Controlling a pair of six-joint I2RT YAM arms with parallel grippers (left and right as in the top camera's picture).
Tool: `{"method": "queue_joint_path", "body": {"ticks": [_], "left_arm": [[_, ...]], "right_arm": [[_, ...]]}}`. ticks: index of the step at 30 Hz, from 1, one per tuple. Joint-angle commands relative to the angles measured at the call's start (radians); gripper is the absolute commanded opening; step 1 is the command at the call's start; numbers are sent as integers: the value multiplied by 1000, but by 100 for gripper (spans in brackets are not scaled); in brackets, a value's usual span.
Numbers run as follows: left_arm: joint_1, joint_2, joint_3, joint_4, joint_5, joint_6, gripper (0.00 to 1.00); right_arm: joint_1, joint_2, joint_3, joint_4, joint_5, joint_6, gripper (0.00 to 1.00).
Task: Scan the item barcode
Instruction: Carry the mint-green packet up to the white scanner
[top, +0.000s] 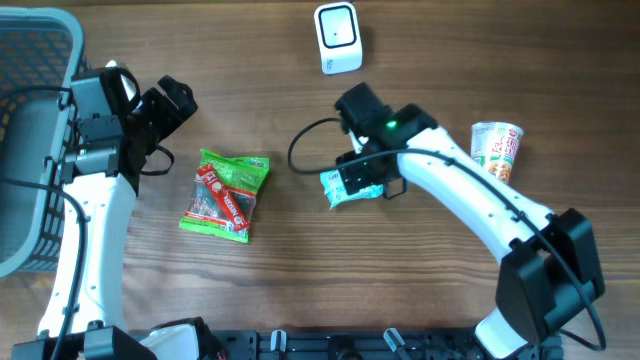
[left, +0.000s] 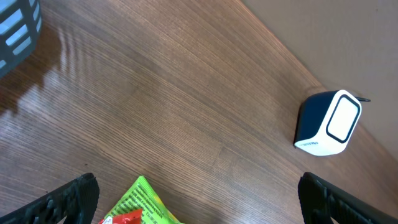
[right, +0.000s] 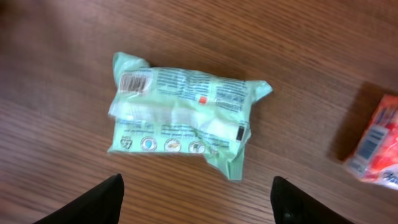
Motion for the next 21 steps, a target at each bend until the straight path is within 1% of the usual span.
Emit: {"method": "queue_joint_path", "body": {"ticks": [1,2,5,6,8,9,11,13,15,16,17,19,20,21], "left_arm": [[3,-5,1,3,5,5,100],[3,-5,1,3,4,5,100],[3,-5,1,3,5,5,100],[3,-5,1,3,4,5,100],[3,-5,1,3,4,5,100],[3,-5,1,3,5,5,100],[3,-5,1,3,5,5,100],[3,-5,1,3,5,5,100],[3,-5,1,3,5,5,100],[3,-5,1,3,4,5,100],[3,-5,1,3,4,5,100],[3,-5,1,3,4,5,100],[3,-5,1,3,4,5,100],[3,-5,1,3,5,5,100]], "right_arm": [[-86,-6,-122,81,-138,95,80],[-117,-6,-163,134,-199,95,80],[-183,-6,-250,256,-262,127,80],[-197,-6,-275,319,-353,106,81],[-200,-6,-282,349,-415,153,80],[-200,-6,-284,352,-414,181,81],[-199,-6,-310,383,-417,291,81],[-199,-6,-348,417,-418,367,81],[-198,-6,-406,512,-418,440,82],[-196,-6,-438,584,-420,471,81],[-196,-6,-467,668,-442,479,69],[-196,-6,-474,706,-454,480,46],[-196,-8,-474,708,-461,472,18],[-196,-9,-474,712,-477,437,4]]}}
